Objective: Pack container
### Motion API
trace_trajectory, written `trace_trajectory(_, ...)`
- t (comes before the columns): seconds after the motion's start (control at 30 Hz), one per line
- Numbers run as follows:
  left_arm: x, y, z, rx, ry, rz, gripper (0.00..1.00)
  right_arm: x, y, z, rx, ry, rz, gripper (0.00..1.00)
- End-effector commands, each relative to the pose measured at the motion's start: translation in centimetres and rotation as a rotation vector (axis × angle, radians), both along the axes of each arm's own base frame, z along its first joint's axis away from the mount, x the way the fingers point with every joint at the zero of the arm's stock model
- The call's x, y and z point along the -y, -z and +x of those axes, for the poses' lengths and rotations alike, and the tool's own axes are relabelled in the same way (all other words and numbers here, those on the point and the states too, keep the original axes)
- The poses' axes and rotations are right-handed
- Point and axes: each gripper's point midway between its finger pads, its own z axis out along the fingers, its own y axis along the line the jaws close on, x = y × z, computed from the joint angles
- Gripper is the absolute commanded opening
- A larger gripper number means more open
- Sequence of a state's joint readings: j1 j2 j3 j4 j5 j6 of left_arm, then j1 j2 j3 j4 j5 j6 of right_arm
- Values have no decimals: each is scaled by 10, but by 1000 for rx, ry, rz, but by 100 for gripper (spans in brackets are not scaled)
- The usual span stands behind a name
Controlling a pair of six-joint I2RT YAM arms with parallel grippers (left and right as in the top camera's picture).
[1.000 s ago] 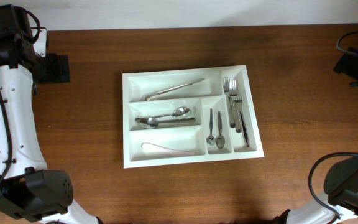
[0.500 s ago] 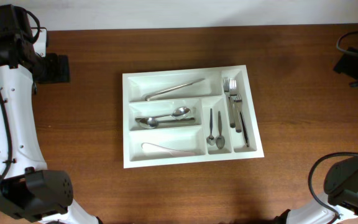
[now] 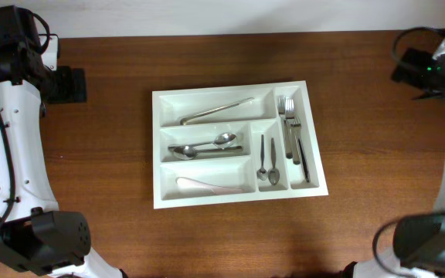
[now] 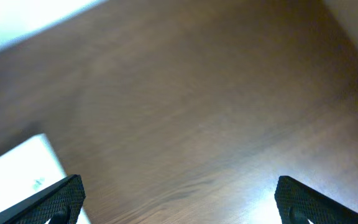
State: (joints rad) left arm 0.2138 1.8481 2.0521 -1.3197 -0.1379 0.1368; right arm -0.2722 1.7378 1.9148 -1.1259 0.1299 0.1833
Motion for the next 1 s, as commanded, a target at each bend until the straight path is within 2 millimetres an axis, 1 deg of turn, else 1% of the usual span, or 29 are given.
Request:
trace_trajectory(0.0,-1,7,1,-11,-12,-18,99,-32,-63,-19,140,-48,-71,99)
trace_trajectory(0.03,-1,7,1,-11,-12,-18,99,-39,-75,-24,170,-54,-98,99)
trace_trajectory(0.1,-1,7,1,-11,-12,-18,99,-49,-92,-32,222,-61,-138,99)
trace_trajectory(0.17,-1,7,1,-11,-12,-18,99,-58,-107,-34,311,-71,-162,99)
trace_trajectory(0.23,-1,7,1,-11,-12,-18,99,-66,-115,-38,408,-78,-161,99)
trace_trajectory(0.3,-1,7,1,-12,-12,-18,99,-72,-111,-48,478,-68,-140,99)
trace_trajectory(0.37,-1,7,1,-12,-12,-18,99,-76,-96,-66,534,-47,-103,99)
trace_trajectory(0.47,-1,7,1,-11,-12,-18,99,-78,-63,-95,599,-4,-52,99)
trace_trajectory(0.57,-1,7,1,-11,-12,-18,99,-80,-21,-126,631,27,-9,99)
trace_trajectory(0.63,-1,7,1,-12,-12,-18,99,-86,15,-148,637,44,62,99)
trace_trajectory(0.77,-1,7,1,-11,-12,-18,99,-88,57,-173,675,79,113,99)
trace_trajectory(0.87,-1,7,1,-11,-12,-18,99,-89,77,-184,697,75,115,99)
trace_trajectory(0.97,-1,7,1,-11,-12,-18,99,-91,92,-191,721,67,120,99)
